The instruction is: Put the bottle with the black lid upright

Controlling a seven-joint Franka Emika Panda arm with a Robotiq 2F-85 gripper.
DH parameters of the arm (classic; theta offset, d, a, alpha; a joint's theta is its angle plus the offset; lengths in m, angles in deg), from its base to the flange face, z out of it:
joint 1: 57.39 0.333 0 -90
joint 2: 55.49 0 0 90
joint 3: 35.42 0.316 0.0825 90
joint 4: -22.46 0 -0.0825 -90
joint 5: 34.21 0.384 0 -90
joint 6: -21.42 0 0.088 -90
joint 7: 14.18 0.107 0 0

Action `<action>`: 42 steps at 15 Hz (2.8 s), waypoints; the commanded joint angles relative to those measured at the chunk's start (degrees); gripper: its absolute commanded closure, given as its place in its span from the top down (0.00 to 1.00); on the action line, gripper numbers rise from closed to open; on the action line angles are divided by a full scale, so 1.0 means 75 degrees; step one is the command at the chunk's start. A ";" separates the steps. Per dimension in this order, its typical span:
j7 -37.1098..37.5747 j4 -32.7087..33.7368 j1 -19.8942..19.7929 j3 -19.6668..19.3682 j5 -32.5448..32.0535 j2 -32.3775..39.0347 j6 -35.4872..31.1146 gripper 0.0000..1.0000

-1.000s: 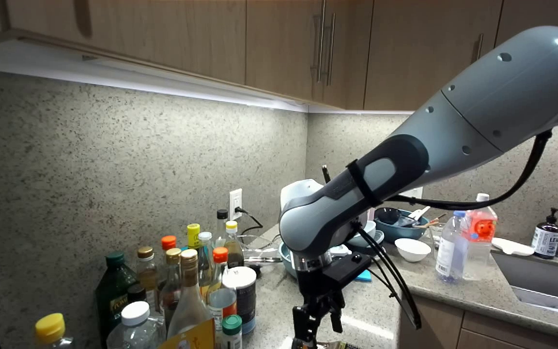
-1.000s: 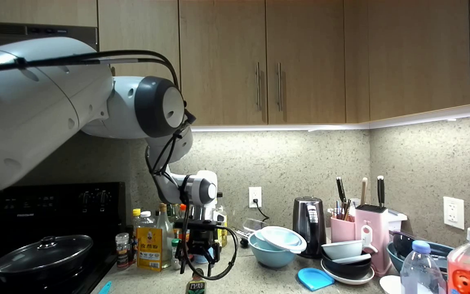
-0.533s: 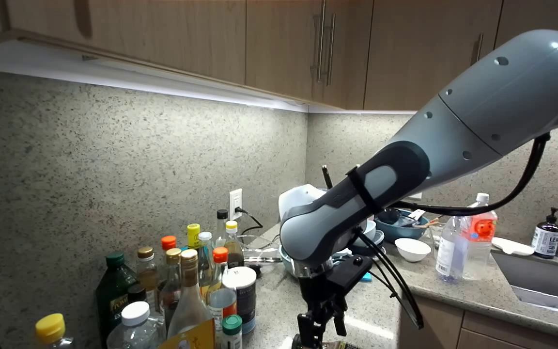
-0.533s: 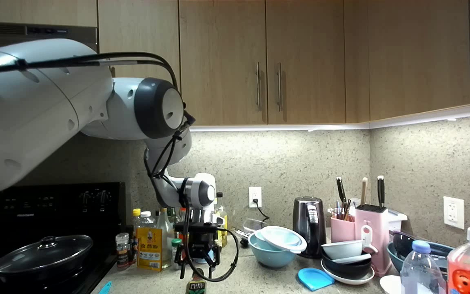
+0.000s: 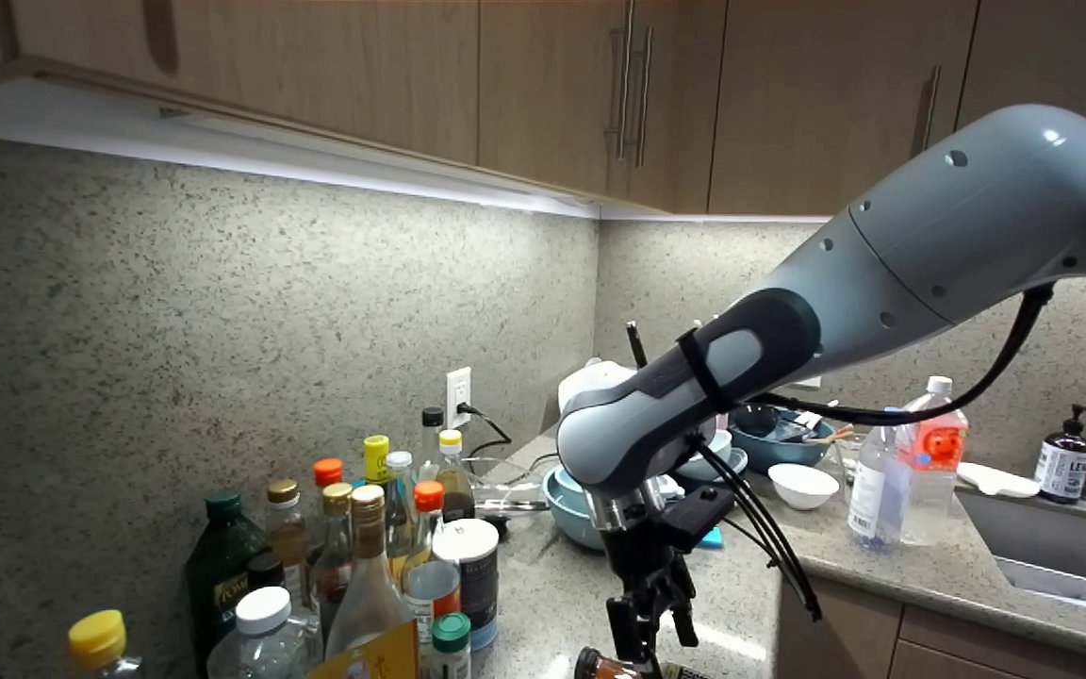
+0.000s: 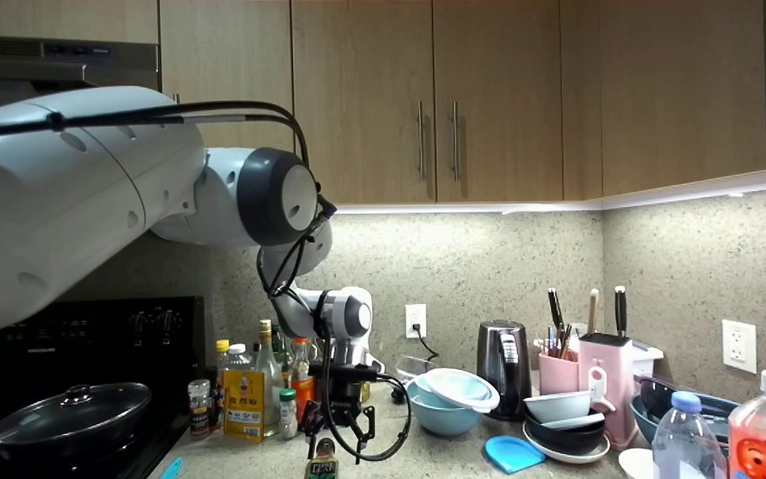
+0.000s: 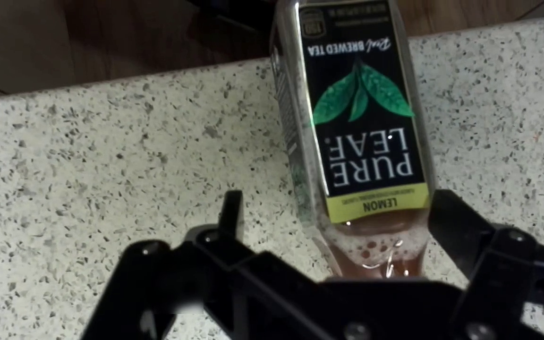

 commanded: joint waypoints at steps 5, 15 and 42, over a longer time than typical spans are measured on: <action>-0.0237 0.0121 0.0306 0.0140 -0.0154 0.0212 0.0062 1.00; -0.0562 0.0874 0.0228 0.0224 -0.0013 0.0821 0.0634 0.74; -0.2575 0.0509 -0.0314 0.1579 0.0920 0.0231 -0.2330 0.42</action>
